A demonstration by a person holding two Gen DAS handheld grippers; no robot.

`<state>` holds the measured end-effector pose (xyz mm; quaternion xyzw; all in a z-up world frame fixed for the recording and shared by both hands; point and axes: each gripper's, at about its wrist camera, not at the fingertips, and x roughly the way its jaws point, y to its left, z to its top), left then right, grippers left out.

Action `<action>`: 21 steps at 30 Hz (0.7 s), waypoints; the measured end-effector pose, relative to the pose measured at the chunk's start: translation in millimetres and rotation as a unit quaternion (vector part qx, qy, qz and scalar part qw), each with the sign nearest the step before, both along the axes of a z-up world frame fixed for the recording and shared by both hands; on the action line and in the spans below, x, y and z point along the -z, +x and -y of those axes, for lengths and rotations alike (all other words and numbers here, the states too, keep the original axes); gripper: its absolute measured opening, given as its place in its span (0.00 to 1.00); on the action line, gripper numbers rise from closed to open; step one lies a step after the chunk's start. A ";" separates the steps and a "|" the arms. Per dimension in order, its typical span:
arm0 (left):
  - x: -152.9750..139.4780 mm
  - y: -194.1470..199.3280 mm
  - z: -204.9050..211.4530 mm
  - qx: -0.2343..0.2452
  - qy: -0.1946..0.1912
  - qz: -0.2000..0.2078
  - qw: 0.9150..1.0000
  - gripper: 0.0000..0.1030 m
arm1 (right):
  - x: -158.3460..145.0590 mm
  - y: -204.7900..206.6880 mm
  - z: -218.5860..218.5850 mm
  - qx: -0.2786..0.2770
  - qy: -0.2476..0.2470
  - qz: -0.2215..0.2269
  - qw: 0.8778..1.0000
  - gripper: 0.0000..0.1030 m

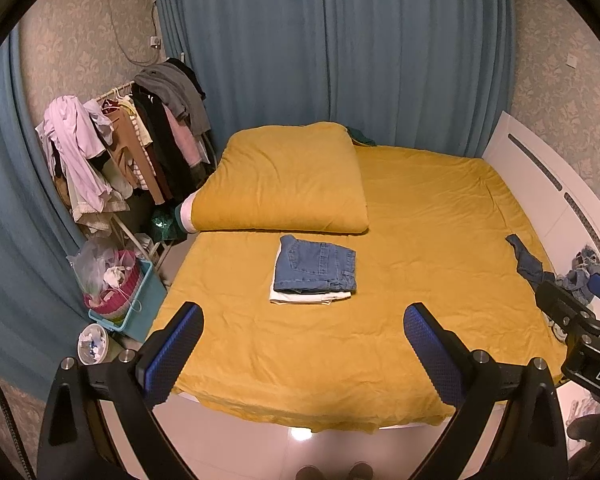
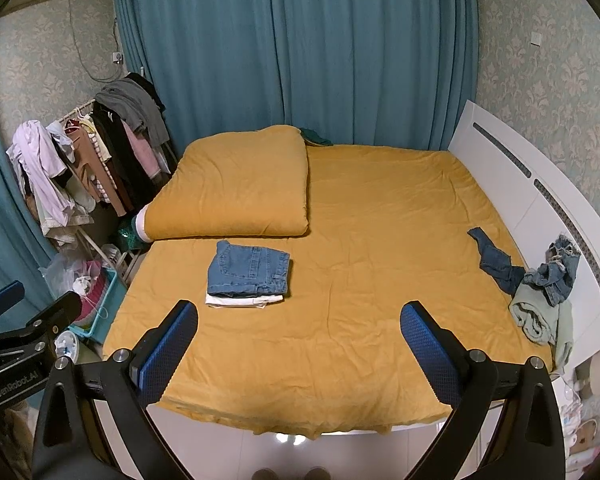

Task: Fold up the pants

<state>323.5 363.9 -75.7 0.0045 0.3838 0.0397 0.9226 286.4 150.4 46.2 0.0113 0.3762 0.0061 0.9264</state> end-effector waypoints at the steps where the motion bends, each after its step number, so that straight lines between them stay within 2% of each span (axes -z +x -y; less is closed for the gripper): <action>1: 0.1 -0.2 -0.1 0.000 -0.001 0.000 1.000 1.00 | -0.1 0.2 0.0 0.000 0.001 -0.001 1.000 1.00; 21: -2.9 2.7 7.4 0.002 -0.001 0.001 1.000 1.00 | 11.8 -3.2 1.6 0.010 -0.003 -0.001 1.000 1.00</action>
